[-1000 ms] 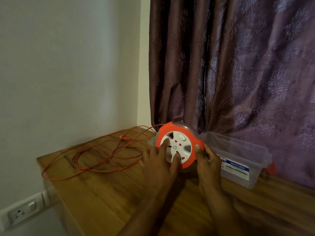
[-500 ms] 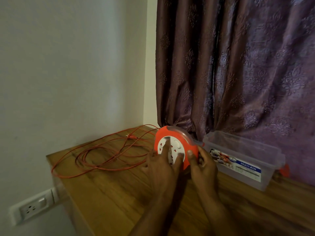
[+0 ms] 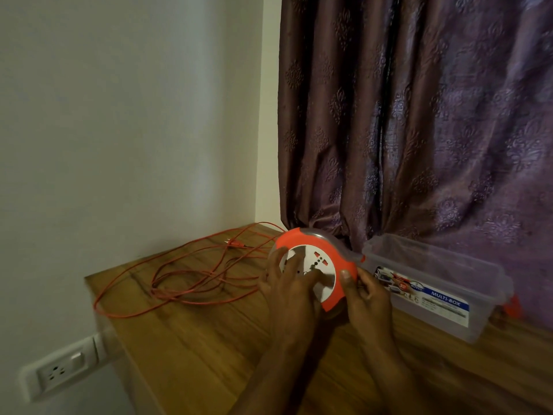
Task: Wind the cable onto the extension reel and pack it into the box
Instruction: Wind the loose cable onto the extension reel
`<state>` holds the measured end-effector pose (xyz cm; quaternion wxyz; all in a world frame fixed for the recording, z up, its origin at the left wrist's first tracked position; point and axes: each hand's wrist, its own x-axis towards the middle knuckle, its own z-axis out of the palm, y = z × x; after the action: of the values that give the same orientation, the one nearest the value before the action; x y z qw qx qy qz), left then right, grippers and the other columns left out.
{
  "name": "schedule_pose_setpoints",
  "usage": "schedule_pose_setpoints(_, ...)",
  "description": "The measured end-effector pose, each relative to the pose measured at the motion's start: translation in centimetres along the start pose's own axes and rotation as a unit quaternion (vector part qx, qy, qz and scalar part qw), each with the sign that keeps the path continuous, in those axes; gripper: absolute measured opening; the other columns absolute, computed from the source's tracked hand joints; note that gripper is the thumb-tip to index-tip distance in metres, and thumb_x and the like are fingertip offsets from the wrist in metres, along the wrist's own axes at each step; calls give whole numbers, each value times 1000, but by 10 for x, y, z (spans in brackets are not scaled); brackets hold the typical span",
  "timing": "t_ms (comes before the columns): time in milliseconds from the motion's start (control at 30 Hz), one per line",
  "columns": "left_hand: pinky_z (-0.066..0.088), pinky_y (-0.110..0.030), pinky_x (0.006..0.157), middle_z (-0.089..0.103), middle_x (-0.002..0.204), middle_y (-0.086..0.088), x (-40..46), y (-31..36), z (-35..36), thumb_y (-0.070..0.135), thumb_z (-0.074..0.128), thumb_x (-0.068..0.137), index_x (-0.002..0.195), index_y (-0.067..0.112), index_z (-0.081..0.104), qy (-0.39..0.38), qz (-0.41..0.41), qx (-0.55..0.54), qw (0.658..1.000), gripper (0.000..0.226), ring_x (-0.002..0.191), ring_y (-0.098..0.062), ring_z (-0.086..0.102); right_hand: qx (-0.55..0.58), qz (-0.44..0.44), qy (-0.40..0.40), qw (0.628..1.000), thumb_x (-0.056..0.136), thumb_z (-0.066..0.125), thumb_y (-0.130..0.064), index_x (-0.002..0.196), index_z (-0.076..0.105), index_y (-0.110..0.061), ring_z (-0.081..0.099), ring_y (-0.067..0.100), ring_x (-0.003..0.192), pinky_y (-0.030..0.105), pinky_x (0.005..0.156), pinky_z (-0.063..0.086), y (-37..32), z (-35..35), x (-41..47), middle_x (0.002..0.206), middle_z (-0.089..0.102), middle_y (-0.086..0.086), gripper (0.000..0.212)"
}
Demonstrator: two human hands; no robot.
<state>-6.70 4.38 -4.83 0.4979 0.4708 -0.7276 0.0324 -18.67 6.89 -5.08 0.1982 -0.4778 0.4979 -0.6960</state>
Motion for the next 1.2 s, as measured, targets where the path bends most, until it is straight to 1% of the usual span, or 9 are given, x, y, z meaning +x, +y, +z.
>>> schedule_pose_setpoints(133,30,-50,93,57,130,9,1,-4,0,17,75,66,76,34,69,26,15,-20,999,21,135,-30,30,-7,-1,12,1000,90,58,-31,111,63,-19,66,5,87,8,56,50,1,4,1,97,69,-4,26)
schedule_pose_setpoints(300,42,-45,88,60,119,4,4,-11,-2,31,57,80,105,29,61,99,-53,-34,993,25,116,-23,48,-14,-10,21,1000,88,57,-37,111,63,-19,65,2,83,6,52,48,1,21,6,96,68,-5,30)
schedule_pose_setpoints(400,41,-44,90,55,123,0,6,-20,0,57,39,86,129,36,43,55,-132,-8,990,48,111,-20,48,-14,-15,24,999,89,57,-34,114,63,-17,64,2,83,8,52,49,2,37,12,99,67,-4,30)
schedule_pose_setpoints(467,35,-47,98,50,131,1,5,-27,4,69,28,85,140,46,22,3,-154,-20,988,60,118,-18,44,-31,-30,31,999,90,58,-31,114,63,-13,66,12,90,15,64,53,5,46,14,107,68,3,31)
schedule_pose_setpoints(600,28,-48,99,50,132,1,7,-31,8,69,25,87,143,51,-1,-15,-150,37,988,64,121,-21,42,-39,-41,29,998,89,58,-34,117,63,-13,65,16,97,21,71,54,9,53,11,111,68,4,35)
schedule_pose_setpoints(733,31,-45,97,53,129,-1,8,-32,8,60,34,90,143,49,7,-18,-146,1,989,61,118,-21,44,-44,-37,11,998,88,57,-36,118,61,-17,64,8,92,11,62,50,8,49,10,109,66,0,35)
schedule_pose_setpoints(933,33,-46,95,57,120,-1,9,-31,3,58,44,87,142,49,18,21,-137,4,990,62,115,-22,45,-12,-8,-25,1000,82,57,-45,112,58,-26,64,0,88,14,59,54,3,48,11,106,67,-2,35)
schedule_pose_setpoints(1067,33,-47,96,58,119,0,8,-31,0,61,44,86,141,49,19,22,-149,-13,989,62,116,-22,44,-7,2,-48,999,77,59,-49,120,56,-23,64,11,96,23,68,57,2,48,12,111,64,-3,50)
schedule_pose_setpoints(1200,33,-46,94,55,120,-1,9,-28,-3,50,50,87,140,49,22,6,-140,8,990,60,117,-22,41,-16,3,-51,999,84,60,-41,125,54,-20,63,14,97,21,66,54,6,48,12,116,62,1,46)
